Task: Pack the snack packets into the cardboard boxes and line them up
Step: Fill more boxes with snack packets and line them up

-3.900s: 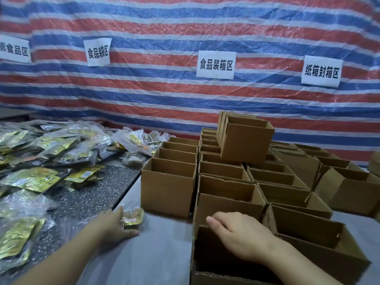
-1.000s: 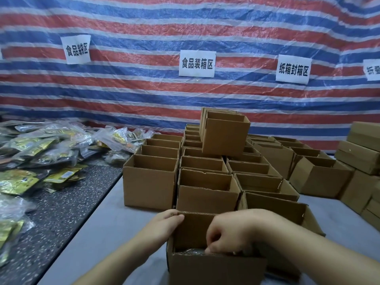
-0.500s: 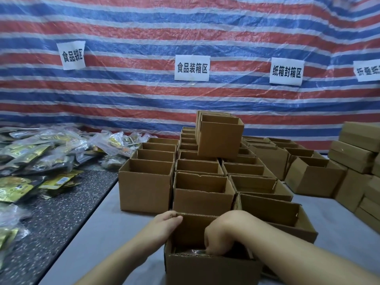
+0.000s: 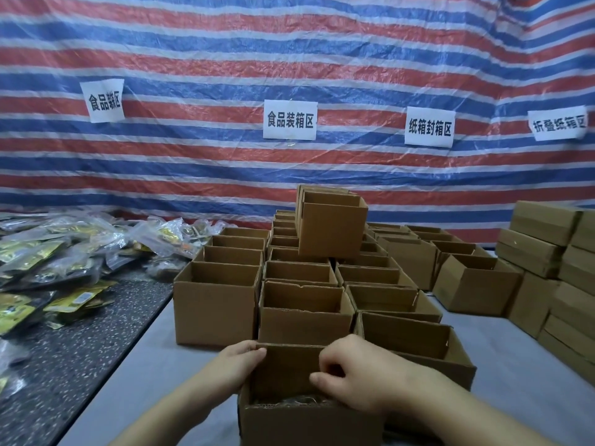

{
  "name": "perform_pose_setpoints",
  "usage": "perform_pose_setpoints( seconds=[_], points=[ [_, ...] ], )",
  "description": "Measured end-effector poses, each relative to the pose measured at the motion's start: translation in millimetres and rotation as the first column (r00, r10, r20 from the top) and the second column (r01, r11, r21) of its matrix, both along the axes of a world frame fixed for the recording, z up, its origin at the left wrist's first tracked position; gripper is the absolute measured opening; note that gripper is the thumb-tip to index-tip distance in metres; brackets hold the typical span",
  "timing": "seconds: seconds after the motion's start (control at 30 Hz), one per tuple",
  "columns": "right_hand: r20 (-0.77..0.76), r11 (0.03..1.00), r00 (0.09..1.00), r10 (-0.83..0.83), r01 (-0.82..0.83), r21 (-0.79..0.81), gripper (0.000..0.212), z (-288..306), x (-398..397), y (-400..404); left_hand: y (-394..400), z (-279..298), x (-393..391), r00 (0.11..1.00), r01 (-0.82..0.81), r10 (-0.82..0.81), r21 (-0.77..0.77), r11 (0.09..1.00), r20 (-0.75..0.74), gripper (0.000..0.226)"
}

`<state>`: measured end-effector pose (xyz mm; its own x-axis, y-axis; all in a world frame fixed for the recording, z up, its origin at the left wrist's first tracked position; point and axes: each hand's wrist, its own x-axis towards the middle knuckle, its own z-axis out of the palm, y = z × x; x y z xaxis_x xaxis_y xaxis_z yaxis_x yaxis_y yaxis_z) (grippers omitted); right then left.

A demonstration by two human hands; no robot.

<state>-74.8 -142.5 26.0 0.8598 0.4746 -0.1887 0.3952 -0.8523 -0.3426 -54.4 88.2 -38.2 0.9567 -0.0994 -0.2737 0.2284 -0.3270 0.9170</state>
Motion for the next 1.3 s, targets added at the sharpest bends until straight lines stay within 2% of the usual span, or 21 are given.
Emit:
perform_pose_setpoints(
  seconds=[0.13, 0.23, 0.27, 0.37, 0.5, 0.6, 0.8, 0.9, 1.0, 1.07, 1.13, 1.3],
  points=[
    [0.101, 0.993, 0.994, -0.036, 0.024, 0.119, 0.029, -17.0, -24.3, -22.3, 0.7, 2.8, -5.3, 0.995, -0.088, 0.086, -0.058, 0.994, -0.05, 0.035],
    [0.094, 0.944, 0.972, -0.215, 0.182, 0.276, 0.025, -35.7, -40.0, -19.5, -5.4, -2.0, -12.5, 0.964, -0.255, 0.238, -0.177, 0.95, -0.115, 0.048],
    [0.097, 0.913, 0.955, -0.28, 0.234, 0.333, 0.023, -41.5, -44.4, -14.5, -7.9, -5.5, -14.2, 0.96, -0.277, 0.258, -0.221, 0.935, -0.111, 0.05],
    [0.093, 0.766, 0.882, -0.462, 0.343, 0.544, 0.025, -52.0, -54.9, 2.1, -3.4, -30.0, -29.9, 0.98, -0.185, 0.197, -0.271, 0.945, 0.016, 0.046],
    [0.032, 0.574, 0.798, -0.602, 0.405, 0.711, 0.042, -53.6, -62.4, 10.9, -21.0, -22.2, -47.2, 0.959, -0.281, 0.258, -0.286, 0.916, -0.114, 0.04],
    [-0.005, 0.5, 0.789, -0.615, 0.395, 0.771, 0.046, -51.1, -69.2, 11.8, -22.6, -22.4, -62.8, 0.963, -0.267, 0.25, -0.259, 0.928, -0.096, 0.049],
    [0.016, 0.454, 0.77, -0.638, 0.359, 0.816, 0.051, -39.1, -87.3, 14.6, -27.6, -1.2, -87.2, 0.91, -0.398, 0.411, -0.148, 0.905, 0.064, 0.041],
    [0.019, 0.417, 0.758, -0.652, 0.337, 0.844, 0.053, -20.9, -92.4, 13.7, -23.5, 26.7, -98.6, 0.896, -0.372, 0.394, -0.138, 0.918, 0.206, 0.041],
    [0.096, 0.417, 0.768, -0.633, 0.233, 0.878, 0.058, 17.4, -90.5, 16.1, -21.9, 71.7, -92.2, 0.843, -0.387, 0.412, -0.14, 0.911, 0.345, 0.032],
    [0.177, 0.437, 0.754, -0.633, 0.159, 0.886, 0.055, 50.0, -77.9, 16.4, -21.8, 108.1, -82.1, 0.829, -0.389, 0.425, -0.173, 0.905, 0.363, 0.027],
    [0.236, 0.452, 0.722, -0.65, 0.118, 0.884, 0.049, 84.5, -56.7, 14.7, -24.3, 142.9, -66.3, 0.823, -0.378, 0.422, -0.188, 0.907, 0.381, 0.034],
    [0.284, 0.442, 0.658, -0.697, 0.083, 0.893, 0.047, 149.2, 12.5, 3.6, -46.1, 212.1, -3.6, 0.828, -0.345, 0.418, -0.249, 0.905, 0.374, 0.045]
  ],
)
